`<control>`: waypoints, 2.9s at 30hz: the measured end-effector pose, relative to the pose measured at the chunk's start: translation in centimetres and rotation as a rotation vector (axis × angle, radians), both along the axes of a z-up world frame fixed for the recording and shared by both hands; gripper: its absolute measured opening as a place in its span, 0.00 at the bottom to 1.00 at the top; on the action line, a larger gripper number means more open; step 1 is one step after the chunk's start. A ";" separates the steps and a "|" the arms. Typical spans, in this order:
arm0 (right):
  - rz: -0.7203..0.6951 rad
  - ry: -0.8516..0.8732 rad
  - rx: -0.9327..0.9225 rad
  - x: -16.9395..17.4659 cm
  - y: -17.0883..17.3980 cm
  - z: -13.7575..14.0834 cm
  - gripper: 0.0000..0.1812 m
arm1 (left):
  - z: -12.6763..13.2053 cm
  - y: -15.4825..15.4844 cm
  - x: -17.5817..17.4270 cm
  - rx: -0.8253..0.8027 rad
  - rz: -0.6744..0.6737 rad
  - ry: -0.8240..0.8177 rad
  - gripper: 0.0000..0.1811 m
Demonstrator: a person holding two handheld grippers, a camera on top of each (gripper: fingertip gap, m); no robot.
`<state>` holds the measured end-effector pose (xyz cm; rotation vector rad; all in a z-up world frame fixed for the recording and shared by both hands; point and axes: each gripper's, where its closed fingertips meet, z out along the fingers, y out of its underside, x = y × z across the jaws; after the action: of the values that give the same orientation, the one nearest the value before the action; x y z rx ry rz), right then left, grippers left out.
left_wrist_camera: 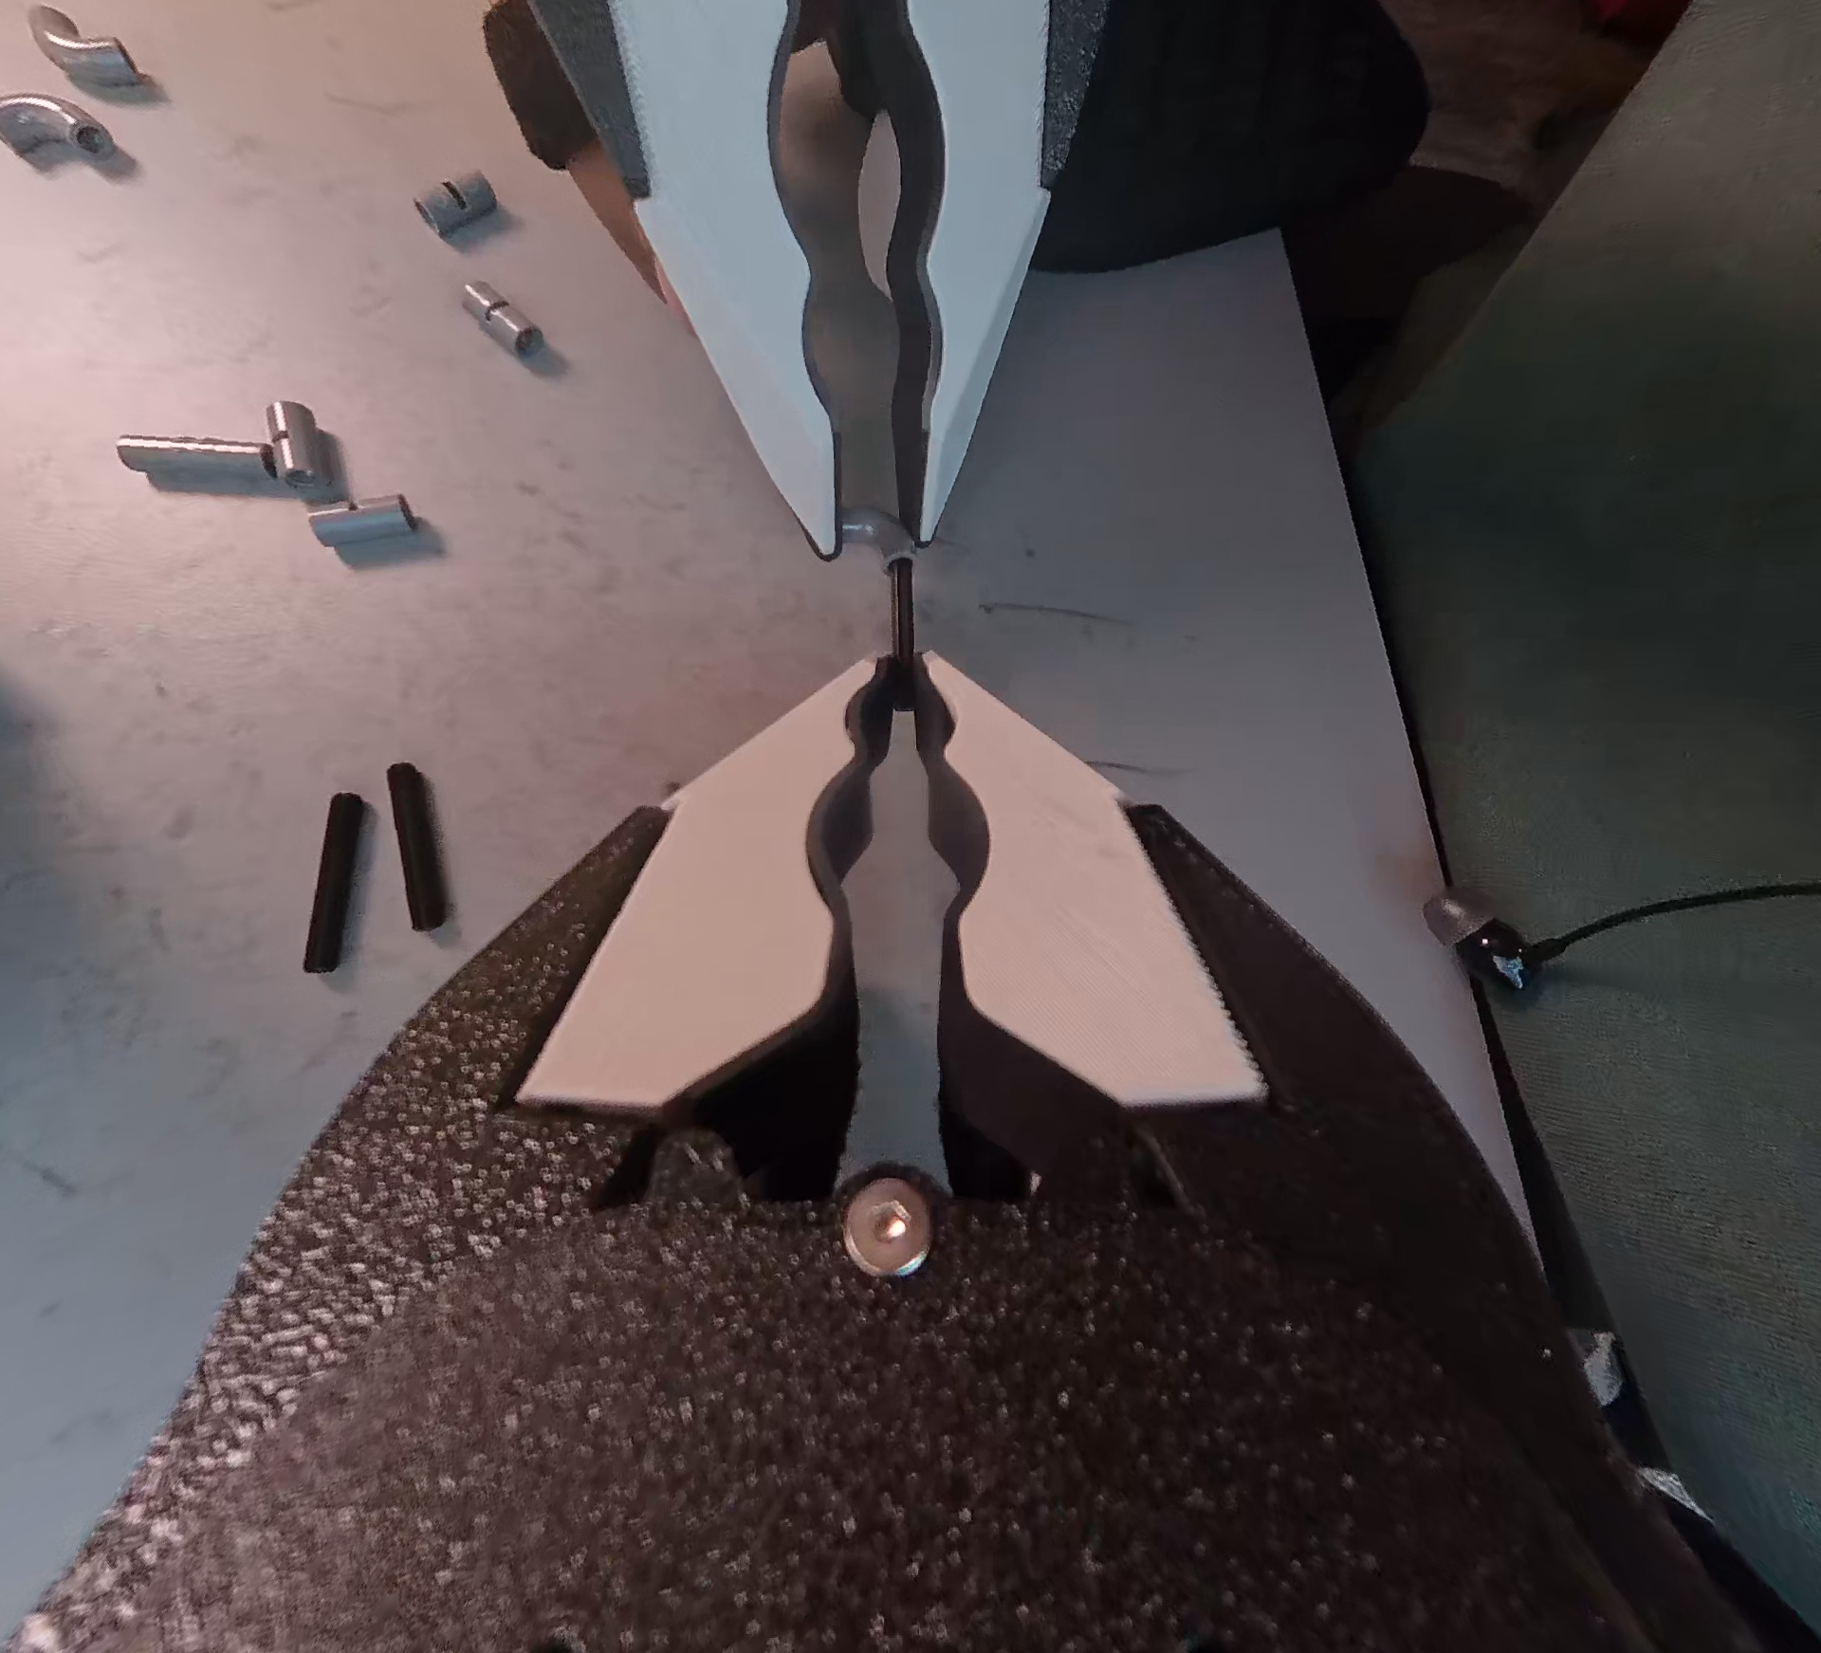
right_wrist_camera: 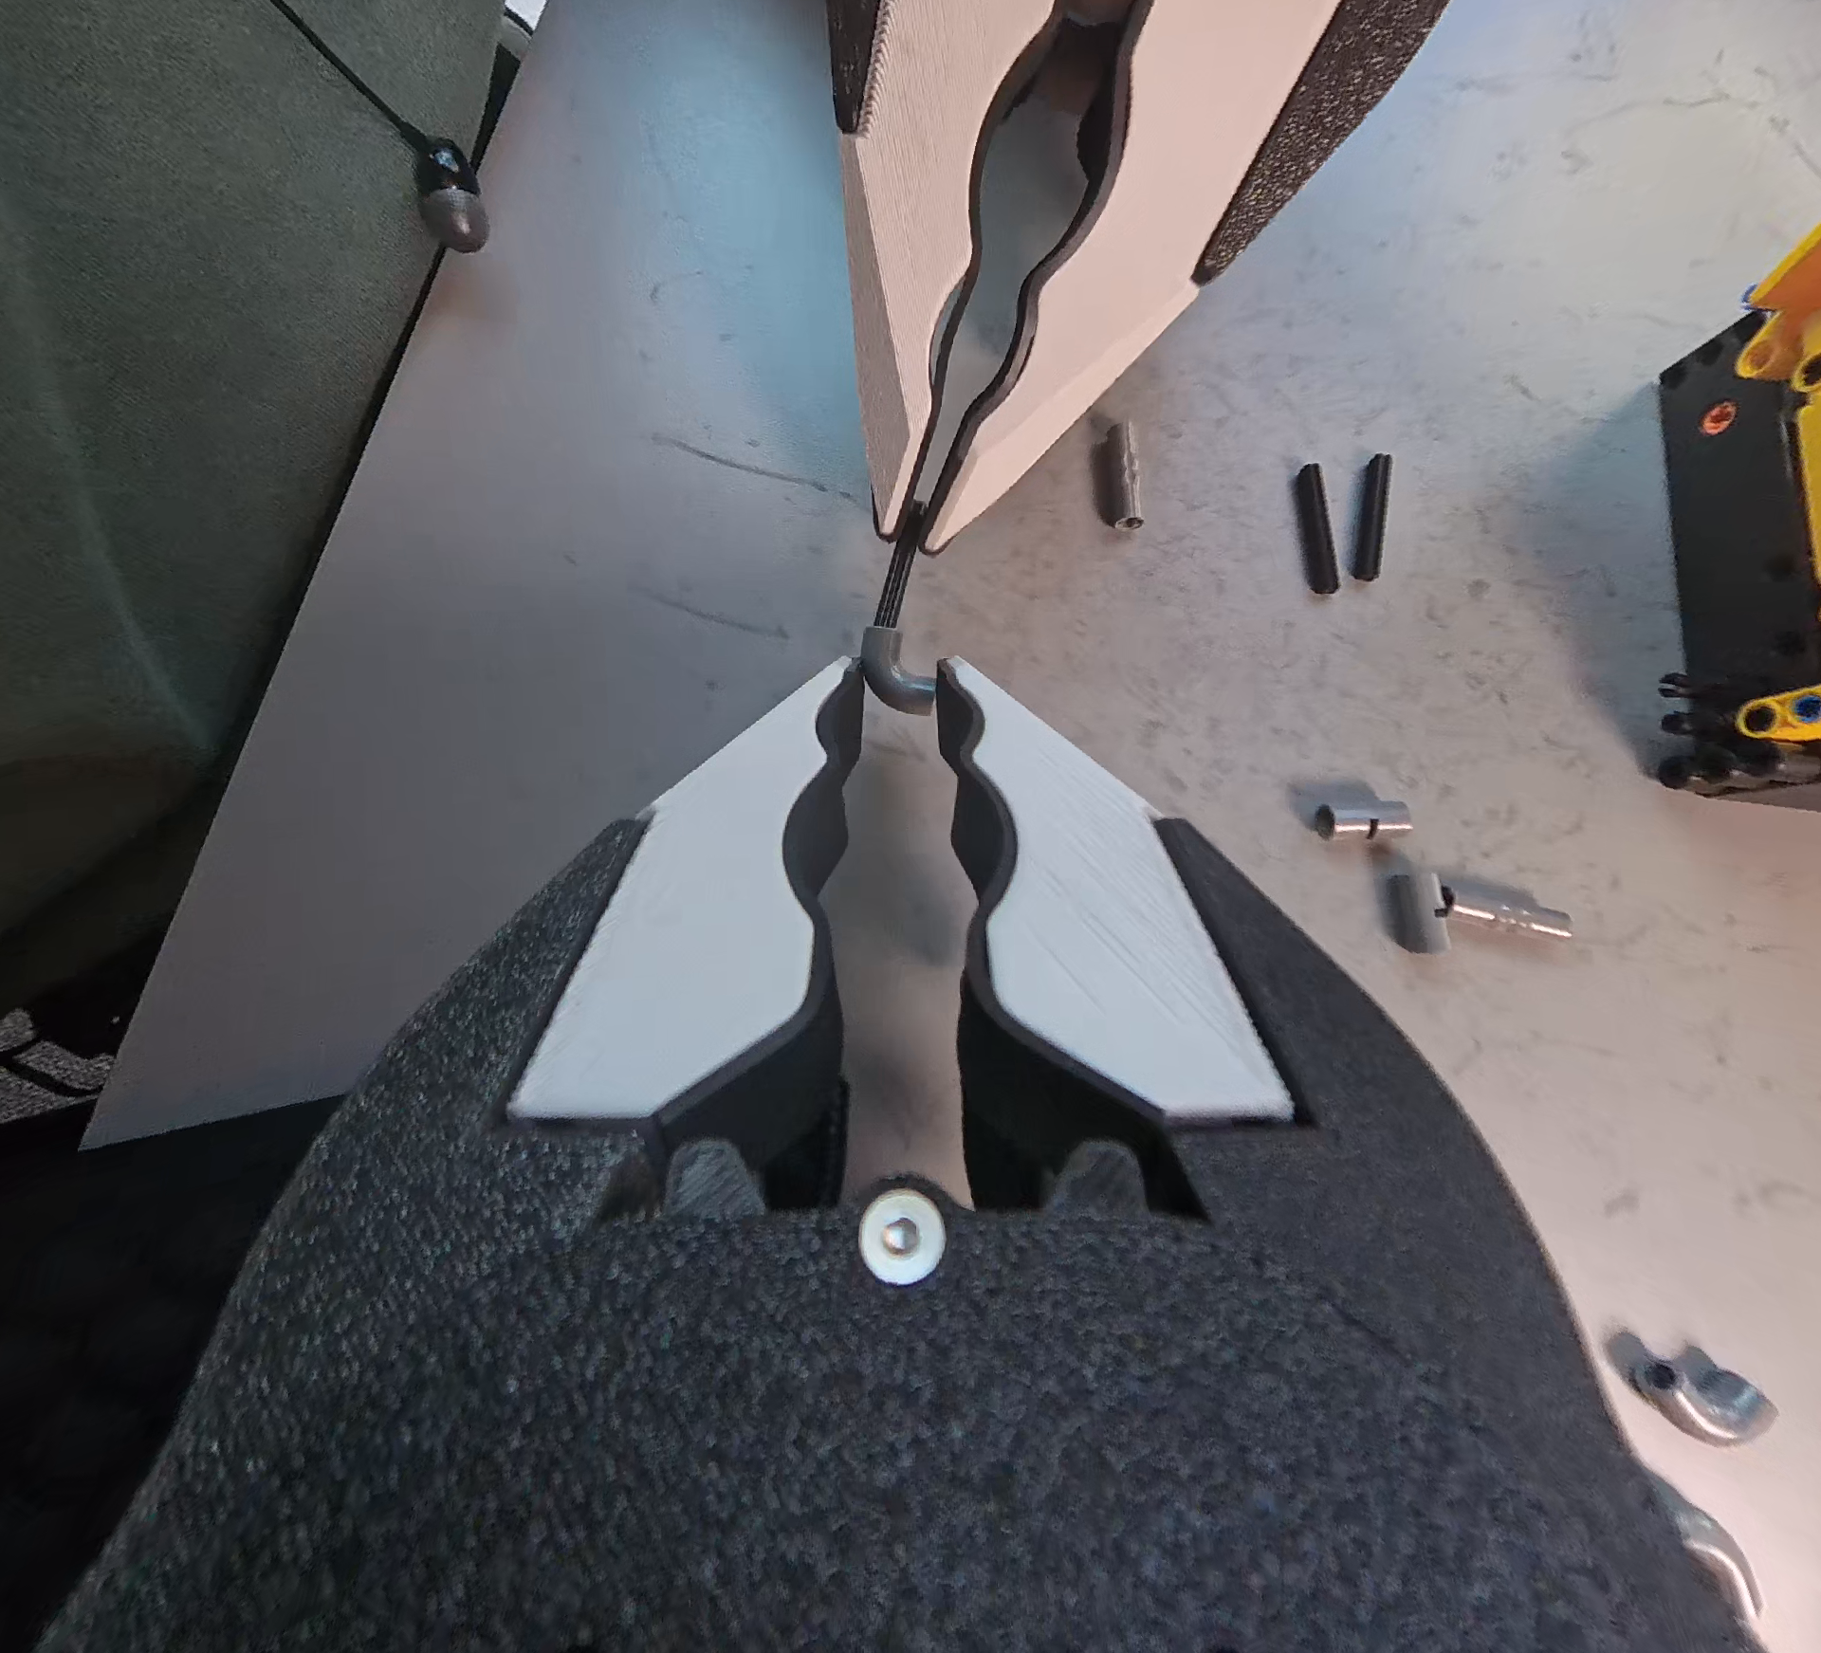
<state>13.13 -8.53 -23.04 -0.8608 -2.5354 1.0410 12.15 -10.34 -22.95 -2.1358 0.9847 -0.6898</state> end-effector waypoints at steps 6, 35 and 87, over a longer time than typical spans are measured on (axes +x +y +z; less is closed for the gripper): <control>-0.007 -0.014 0.043 -0.1 0.1 -0.5 0.08 | -0.5 0.0 0.0 -0.063 0.022 -0.021 0.01; -0.143 -0.153 0.224 0.0 0.1 -1.2 0.08 | -1.1 0.7 1.0 -0.211 0.117 -0.053 0.00; -0.317 0.120 -0.008 -2.2 -0.5 3.1 0.07 | 0.5 1.7 0.2 0.206 0.053 0.116 0.02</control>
<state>10.98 -8.98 -19.98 -1.1216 -2.2058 0.9695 12.39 -8.63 -22.49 -2.0301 1.0103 -0.4235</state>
